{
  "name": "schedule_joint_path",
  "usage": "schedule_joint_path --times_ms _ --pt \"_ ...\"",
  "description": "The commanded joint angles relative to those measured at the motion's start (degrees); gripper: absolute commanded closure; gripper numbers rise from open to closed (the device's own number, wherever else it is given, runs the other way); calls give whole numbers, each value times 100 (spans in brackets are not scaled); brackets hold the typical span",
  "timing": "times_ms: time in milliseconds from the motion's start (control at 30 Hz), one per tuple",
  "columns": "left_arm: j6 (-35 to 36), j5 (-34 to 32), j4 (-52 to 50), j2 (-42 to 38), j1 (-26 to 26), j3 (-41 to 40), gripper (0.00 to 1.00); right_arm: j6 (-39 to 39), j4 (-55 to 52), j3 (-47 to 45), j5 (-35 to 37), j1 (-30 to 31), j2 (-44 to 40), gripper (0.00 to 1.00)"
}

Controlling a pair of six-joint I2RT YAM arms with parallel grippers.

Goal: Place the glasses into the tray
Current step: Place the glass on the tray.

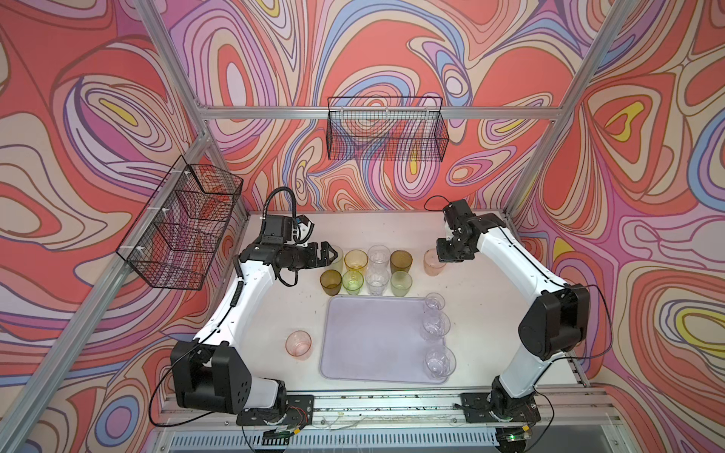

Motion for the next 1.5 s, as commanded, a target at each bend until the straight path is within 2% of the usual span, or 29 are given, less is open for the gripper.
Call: schedule_joint_path --times_ms 0,267,500,1033,1467 --pt "43 13 -109 48 -22 85 5 -84 -226 -62 -347 0 -318 100" --pt "35 14 -106 67 -22 94 5 -188 -477 -158 -563 245 -598 100" --pt "35 18 -106 63 -24 92 5 -257 -584 -286 -588 689 -668 100" --pt "24 32 -102 92 -23 103 5 -589 -162 -804 -794 1296 -656 100" --pt "42 1 -108 89 -20 94 5 -743 306 -1244 -772 1442 -555 100"
